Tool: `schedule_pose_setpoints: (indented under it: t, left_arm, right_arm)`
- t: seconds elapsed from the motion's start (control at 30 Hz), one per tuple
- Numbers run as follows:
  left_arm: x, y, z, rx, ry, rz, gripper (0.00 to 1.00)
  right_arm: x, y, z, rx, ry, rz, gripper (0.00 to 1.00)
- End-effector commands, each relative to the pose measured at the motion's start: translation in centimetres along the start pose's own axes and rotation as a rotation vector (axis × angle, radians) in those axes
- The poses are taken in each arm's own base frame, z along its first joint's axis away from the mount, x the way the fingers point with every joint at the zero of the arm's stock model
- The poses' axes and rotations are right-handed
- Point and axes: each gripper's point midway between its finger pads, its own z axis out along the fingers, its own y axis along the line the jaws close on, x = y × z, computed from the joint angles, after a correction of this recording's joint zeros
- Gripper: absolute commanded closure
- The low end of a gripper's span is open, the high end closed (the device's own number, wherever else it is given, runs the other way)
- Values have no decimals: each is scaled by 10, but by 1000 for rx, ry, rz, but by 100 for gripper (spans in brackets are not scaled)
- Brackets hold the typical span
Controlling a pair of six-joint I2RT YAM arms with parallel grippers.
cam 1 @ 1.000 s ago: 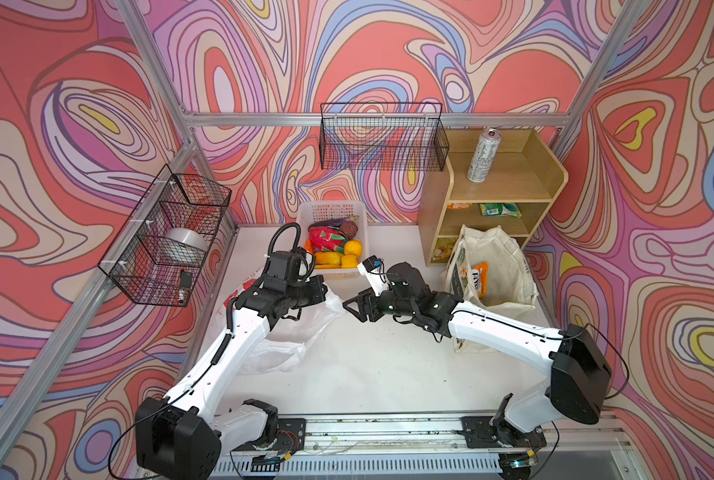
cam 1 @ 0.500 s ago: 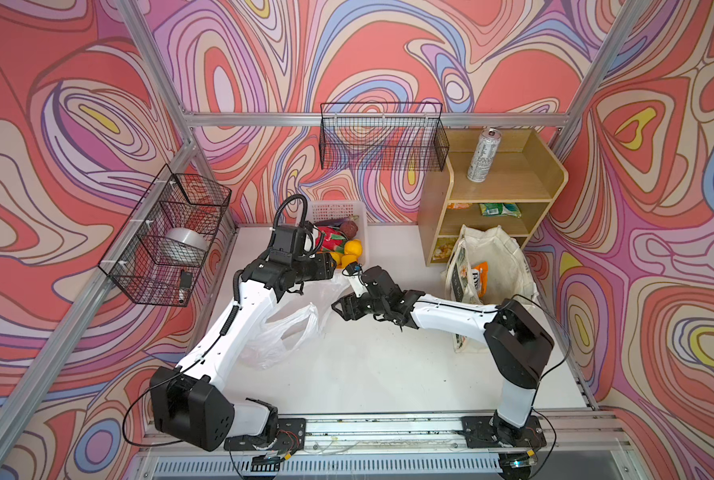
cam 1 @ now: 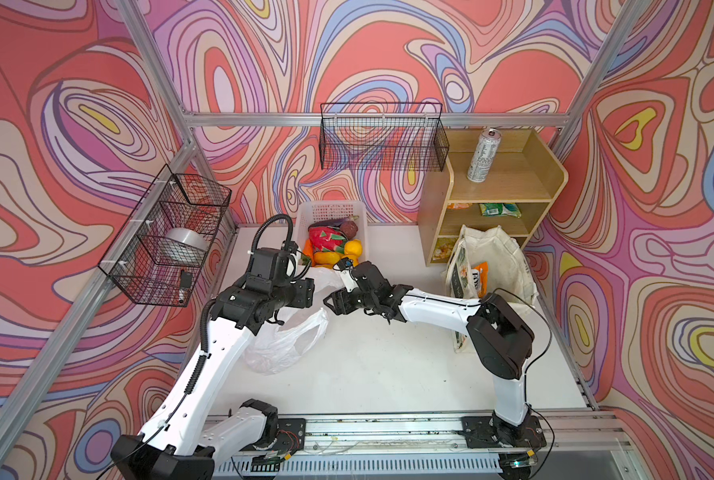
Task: Place the mixed food into the grocery bags and tie them
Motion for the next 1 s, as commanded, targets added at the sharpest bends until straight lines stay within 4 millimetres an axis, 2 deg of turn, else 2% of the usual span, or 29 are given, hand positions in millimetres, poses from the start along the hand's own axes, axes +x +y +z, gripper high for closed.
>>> schedule_pose_setpoints:
  t: [0.0,0.33,0.4,0.5,0.67,0.7,0.73,0.83,0.97]
  left_arm:
    - [23,12,1,-74,72,80,24]
    - [37,9,18,-186,148,241,23]
    - [42,12,23,-221,167,265,20]
    - [46,22,30,-295,176,285,16]
    - [50,42,36,-424,190,289,19]
    - [50,43,38,-436,189,289,23]
    - [49,44,39,-443,183,288,30]
    - [44,40,40,-419,155,275,63]
    - [40,34,43,-396,135,261,94]
  right_arm:
    - [-2,0,1,-3,3,-4,29]
    - [-9,2,0,-2,-5,-3,30]
    - [-11,4,0,-3,-7,-6,30]
    - [-12,5,0,-6,-8,-5,30]
    - [-12,5,0,-4,-4,-4,30]
    - [-12,5,0,-5,-5,-5,30]
    - [-12,5,0,-5,-6,-3,30]
    - [-14,6,-1,-4,-7,-2,30]
    - [-19,9,-3,-10,-12,-3,30]
